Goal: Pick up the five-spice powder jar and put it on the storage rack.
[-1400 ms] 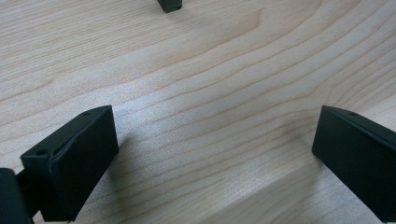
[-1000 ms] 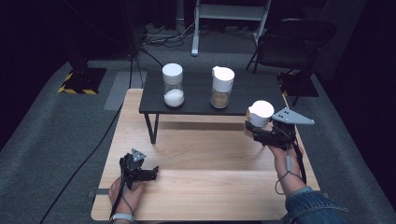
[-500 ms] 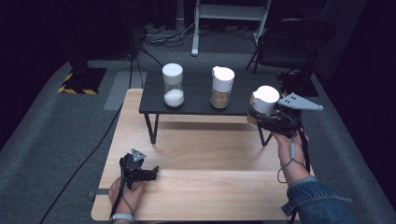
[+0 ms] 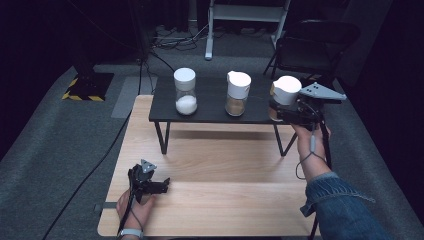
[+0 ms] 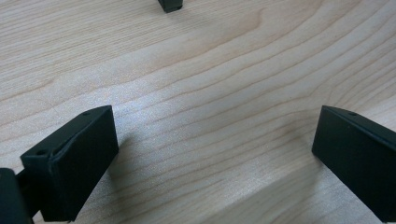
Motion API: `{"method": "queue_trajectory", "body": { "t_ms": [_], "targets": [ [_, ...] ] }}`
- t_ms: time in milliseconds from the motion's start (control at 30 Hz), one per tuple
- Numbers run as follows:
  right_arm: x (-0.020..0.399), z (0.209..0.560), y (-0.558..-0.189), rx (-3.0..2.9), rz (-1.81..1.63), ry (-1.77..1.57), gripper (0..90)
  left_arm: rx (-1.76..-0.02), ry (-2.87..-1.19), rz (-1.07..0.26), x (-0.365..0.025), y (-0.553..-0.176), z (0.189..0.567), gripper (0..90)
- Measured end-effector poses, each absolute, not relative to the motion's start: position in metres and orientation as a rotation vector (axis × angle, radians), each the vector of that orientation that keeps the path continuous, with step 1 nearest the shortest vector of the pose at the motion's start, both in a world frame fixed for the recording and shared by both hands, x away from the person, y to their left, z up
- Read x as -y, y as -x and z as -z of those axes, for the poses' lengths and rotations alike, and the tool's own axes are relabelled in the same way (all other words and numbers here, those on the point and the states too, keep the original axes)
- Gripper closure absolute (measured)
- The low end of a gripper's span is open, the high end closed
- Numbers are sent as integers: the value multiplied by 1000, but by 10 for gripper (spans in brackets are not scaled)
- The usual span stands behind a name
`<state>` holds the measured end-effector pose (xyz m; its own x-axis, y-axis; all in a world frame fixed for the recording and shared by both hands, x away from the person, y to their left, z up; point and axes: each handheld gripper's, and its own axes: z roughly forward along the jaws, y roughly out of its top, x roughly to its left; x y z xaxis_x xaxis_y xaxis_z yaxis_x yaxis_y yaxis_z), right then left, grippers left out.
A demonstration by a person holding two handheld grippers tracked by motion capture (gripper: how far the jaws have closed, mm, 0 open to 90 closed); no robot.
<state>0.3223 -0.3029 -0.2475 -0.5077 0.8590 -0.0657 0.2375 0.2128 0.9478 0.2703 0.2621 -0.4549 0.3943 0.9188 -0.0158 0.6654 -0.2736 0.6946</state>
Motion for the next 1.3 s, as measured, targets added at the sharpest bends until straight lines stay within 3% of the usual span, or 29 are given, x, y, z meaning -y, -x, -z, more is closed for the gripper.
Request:
{"method": "queue_trajectory", "body": {
  "t_ms": [1000,1300],
  "targets": [
    [312,270,-362,-1891,-1320,-1068,298,-1349,-2035,-529,-262,-270,455,4],
    [319,269,-359,-1904,-1337,-1050,102,-1349,-2035,-529,-262,-270,455,4]
  ]
}}
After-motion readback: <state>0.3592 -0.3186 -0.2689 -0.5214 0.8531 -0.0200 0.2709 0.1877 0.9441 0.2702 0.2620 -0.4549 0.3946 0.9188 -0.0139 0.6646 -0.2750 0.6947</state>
